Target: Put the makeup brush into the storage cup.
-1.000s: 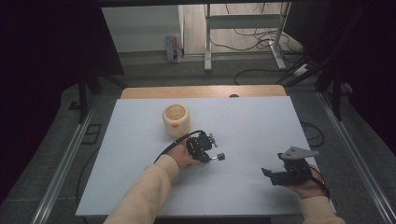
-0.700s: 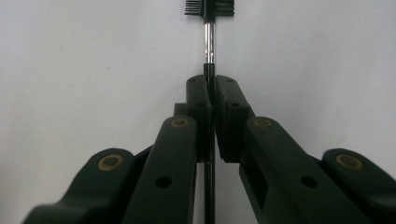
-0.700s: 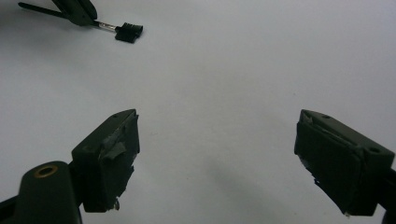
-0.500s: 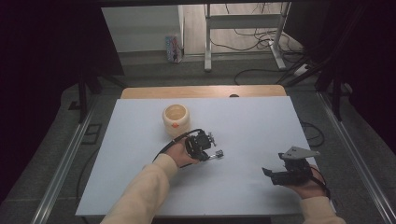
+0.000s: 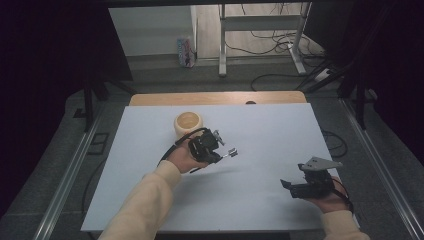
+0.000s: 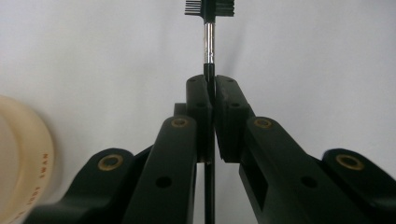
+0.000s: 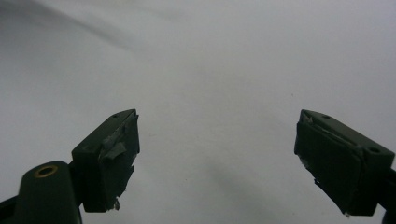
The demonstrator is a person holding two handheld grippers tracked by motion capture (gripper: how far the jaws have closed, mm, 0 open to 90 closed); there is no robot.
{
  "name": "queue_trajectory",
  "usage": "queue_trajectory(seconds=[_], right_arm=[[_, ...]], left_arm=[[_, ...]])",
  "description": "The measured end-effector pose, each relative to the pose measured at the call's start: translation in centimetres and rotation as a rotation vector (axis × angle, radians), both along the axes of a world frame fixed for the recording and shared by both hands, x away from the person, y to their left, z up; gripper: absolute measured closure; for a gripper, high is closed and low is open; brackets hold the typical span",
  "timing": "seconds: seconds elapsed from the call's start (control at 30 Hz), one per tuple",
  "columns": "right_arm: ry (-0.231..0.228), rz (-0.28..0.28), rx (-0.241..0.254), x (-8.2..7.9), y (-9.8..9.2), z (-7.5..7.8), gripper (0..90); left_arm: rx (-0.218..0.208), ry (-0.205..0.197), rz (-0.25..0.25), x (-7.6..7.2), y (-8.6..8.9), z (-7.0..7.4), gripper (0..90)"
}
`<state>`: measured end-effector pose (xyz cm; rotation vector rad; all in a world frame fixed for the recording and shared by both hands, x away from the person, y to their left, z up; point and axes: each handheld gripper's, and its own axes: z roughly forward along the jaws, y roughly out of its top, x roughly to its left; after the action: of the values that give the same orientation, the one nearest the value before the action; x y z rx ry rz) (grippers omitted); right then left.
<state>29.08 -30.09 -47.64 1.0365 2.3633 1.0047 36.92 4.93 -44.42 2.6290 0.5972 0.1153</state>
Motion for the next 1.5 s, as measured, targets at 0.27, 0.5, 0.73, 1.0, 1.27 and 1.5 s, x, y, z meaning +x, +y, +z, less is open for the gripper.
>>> queue_trajectory(seconds=[0.27,0.5,0.73,1.0,1.27,1.5], right_arm=[[-0.002,-0.002,0.003,0.0,0.1,0.0,14.3],[-0.017,-0.011,0.013,-0.3,0.0,0.2,14.3],[-0.022,-0.02,0.019,-0.6,-0.1,0.3,14.3],[-0.029,-0.034,0.071,-0.7,-0.2,0.7,14.3],[-0.027,-0.04,0.063,-0.8,-0.3,0.5,14.3],[-0.027,-0.044,0.052,-0.8,-0.2,0.5,14.4]], left_arm=[[-0.043,-0.033,0.023,-0.3,0.6,1.9,86.0],[-0.066,-0.062,0.048,-0.5,1.1,3.4,86.0],[-0.127,-0.085,0.073,-0.8,1.7,4.8,86.0],[-0.18,-0.088,0.087,-1.0,2.1,4.9,86.0],[-0.235,-0.104,0.114,-0.9,3.5,5.7,86.0],[-0.28,-0.12,0.15,-1.0,4.2,6.0,86.0]])
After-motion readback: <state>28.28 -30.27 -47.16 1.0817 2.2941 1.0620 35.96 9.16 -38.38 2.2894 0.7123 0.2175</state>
